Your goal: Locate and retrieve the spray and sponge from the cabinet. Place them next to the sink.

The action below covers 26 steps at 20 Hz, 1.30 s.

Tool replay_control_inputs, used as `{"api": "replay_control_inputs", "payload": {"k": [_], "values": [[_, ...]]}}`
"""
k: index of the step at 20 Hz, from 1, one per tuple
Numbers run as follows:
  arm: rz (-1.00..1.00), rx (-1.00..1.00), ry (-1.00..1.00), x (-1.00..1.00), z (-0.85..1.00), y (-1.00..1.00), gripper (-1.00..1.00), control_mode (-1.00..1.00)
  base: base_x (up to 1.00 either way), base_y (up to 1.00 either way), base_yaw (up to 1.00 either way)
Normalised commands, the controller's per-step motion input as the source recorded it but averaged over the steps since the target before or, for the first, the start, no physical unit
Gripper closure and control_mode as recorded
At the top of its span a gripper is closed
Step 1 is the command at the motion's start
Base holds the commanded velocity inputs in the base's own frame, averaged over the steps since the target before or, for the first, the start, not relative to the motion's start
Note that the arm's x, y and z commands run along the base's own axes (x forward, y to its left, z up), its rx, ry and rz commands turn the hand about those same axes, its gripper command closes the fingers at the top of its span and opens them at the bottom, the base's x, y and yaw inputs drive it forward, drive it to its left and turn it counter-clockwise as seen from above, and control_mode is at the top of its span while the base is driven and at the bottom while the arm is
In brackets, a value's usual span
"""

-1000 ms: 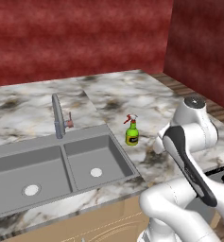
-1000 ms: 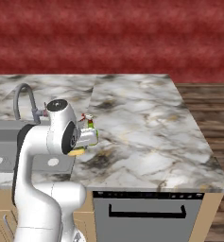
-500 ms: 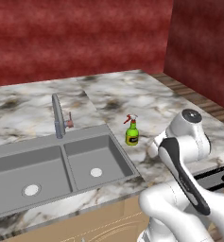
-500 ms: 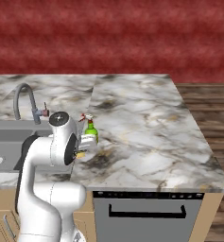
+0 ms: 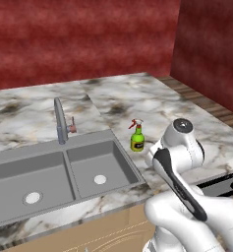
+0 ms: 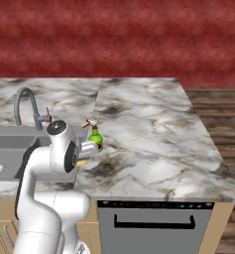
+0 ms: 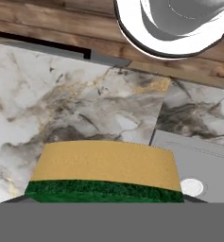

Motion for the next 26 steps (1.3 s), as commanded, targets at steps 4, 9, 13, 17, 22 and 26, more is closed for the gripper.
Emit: {"api": "replay_control_inputs", "payload": {"k": [4,9,13,17,22,26], "values": [[0.0,0.0,0.0,0.21,-0.41,0.03,1.0,-1.0,0.0,0.0,0.0],[0.01,0.0,-0.03,0.24,-0.33,0.02,1.0,-1.0,0.0,0.0,0.0],[0.01,0.02,-0.02,0.19,-0.33,0.0,1.0,-1.0,0.0,0.0,0.0],[0.0,0.03,-0.01,0.1,-0.41,0.0,1.0,-1.0,0.0,0.0,0.0],[0.0,0.09,-0.03,0.06,-0.34,0.02,1.0,-1.0,0.0,0.0,0.0],[0.0,0.08,-0.09,0.03,-0.33,0.07,1.0,-1.0,0.0,0.0,0.0]]}}
